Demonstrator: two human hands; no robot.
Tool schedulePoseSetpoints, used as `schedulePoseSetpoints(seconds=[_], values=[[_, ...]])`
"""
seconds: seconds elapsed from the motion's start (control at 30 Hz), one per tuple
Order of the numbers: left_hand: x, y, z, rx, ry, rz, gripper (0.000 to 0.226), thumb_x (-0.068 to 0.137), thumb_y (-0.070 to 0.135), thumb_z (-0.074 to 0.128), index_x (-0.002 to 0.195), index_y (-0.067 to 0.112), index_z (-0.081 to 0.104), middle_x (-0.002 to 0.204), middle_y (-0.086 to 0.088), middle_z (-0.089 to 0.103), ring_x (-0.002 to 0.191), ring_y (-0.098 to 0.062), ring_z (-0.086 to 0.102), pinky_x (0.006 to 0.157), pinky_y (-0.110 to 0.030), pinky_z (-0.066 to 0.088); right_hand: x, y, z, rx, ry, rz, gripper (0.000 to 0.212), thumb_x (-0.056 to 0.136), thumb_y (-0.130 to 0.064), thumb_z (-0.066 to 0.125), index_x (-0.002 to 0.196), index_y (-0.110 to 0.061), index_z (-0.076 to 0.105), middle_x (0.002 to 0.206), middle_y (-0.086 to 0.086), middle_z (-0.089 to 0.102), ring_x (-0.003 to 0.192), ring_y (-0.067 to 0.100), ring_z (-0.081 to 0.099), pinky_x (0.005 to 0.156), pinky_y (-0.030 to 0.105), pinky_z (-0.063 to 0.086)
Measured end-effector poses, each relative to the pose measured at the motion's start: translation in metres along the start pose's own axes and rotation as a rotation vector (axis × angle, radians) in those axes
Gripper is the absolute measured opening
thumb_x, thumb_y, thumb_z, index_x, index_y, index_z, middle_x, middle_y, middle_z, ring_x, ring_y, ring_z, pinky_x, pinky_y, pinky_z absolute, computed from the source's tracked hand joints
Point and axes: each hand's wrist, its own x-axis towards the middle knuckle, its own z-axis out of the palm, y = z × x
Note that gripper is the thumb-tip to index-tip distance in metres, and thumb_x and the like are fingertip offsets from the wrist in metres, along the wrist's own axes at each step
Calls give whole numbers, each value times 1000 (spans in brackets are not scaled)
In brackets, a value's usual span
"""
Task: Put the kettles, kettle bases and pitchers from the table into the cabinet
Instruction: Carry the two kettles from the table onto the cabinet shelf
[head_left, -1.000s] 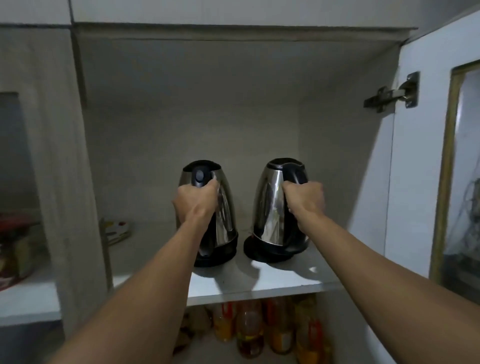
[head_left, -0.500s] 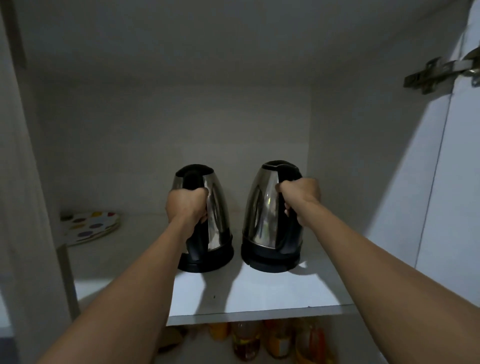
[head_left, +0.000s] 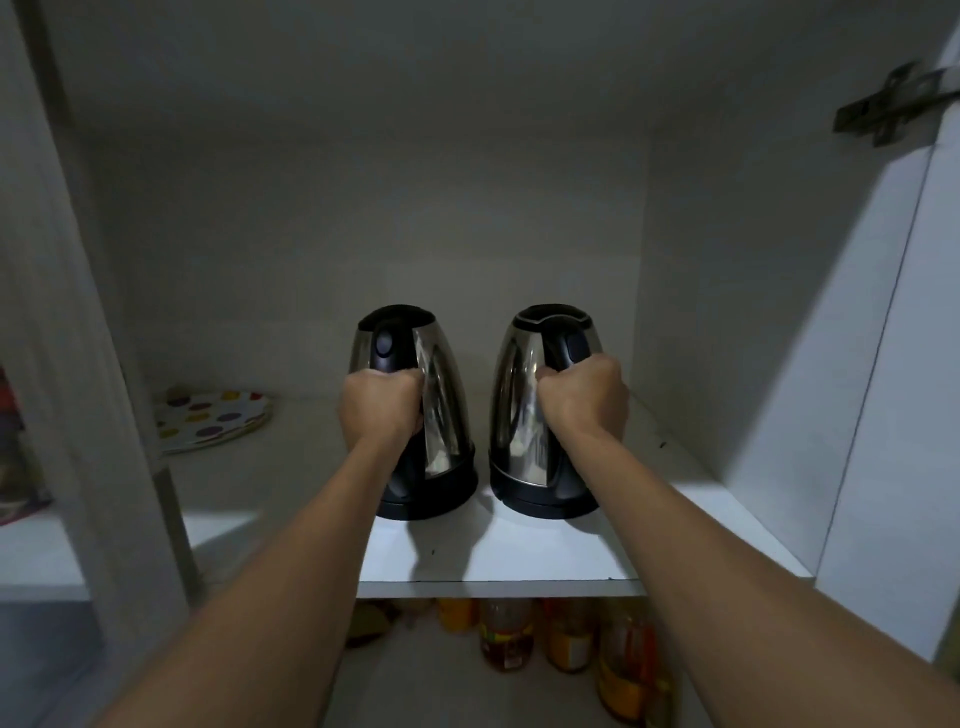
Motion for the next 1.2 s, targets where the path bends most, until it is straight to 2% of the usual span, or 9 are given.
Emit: schedulePoseSetpoints(seconds=[0.13, 0.23, 0.37, 0.5, 0.63, 0.73, 0.87, 1.03, 1.2], values=[[-35, -57, 9, 149, 159, 60, 33, 79, 18, 67, 110, 7, 68, 104, -20, 62, 92, -35, 59, 72, -35, 43, -14, 27, 6, 18, 53, -33, 20, 81, -22, 72, 98, -13, 66, 95, 12, 71, 92, 35, 68, 75, 34, 49], [-42, -97, 21, 137, 156, 18, 38, 77, 19, 73, 114, 11, 65, 113, -17, 47, 99, -39, 54, 89, -48, 52, -26, 70, 22, 13, 64, 57, 37, 74, -31, 82, 101, -8, 71, 100, 16, 71, 96, 37, 68, 82, 39, 57], [-14, -99, 34, 71, 57, 23, 37, 81, 13, 70, 117, 11, 64, 119, -21, 46, 99, -40, 53, 93, -48, 51, -29, 95, 45, 4, 88, 160, 53, 71, -34, 87, 111, -5, 66, 119, 18, 57, 110, 38, 57, 96, 43, 51], [14, -112, 53, 56, 5, 97, 37, 81, 18, 70, 115, 4, 65, 113, -29, 57, 112, -36, 47, 94, -49, 50, -9, 95, 64, 1, 128, 173, 50, 72, -29, 87, 112, -6, 66, 123, 19, 53, 110, 38, 55, 96, 41, 47], [42, -116, 69, 57, -16, 127, 30, 73, 18, 75, 95, -1, 71, 91, -25, 67, 93, -43, 63, 74, -40, 55, 17, 98, 86, -17, 146, 188, 48, 73, -28, 86, 112, -9, 65, 120, 18, 50, 100, 44, 58, 94, 42, 49], [68, -121, 82, 19, -43, 135, 28, 72, 17, 78, 94, 1, 70, 99, -22, 67, 82, -33, 66, 66, -32, 49, 41, 102, 103, -46, 123, 152, 50, 75, -33, 81, 115, -11, 60, 120, 18, 49, 99, 45, 58, 93, 42, 48], [98, -124, 103, 6, -74, 107, 46, 73, 15, 80, 114, 0, 68, 113, -22, 66, 90, -30, 68, 78, -38, 56, 75, 108, 118, -48, 75, 165, 54, 76, -35, 78, 121, -14, 58, 120, 16, 49, 106, 41, 56, 92, 41, 48], [128, -126, 127, -53, -67, 155, 31, 71, 3, 83, 95, -11, 70, 80, -13, 64, 77, -22, 63, 65, -30, 44, 115, 116, 134, -24, 10, 140, 58, 77, -29, 78, 127, -10, 55, 122, 21, 52, 114, 40, 52, 92, 38, 44], [149, -133, 155, -11, -40, 135, 31, 70, 11, 84, 91, -5, 67, 90, -21, 66, 85, -30, 65, 70, -36, 53, 143, 122, 149, -24, -7, 135, 58, 78, -31, 79, 127, -11, 56, 120, 20, 52, 111, 37, 53, 90, 37, 48]])
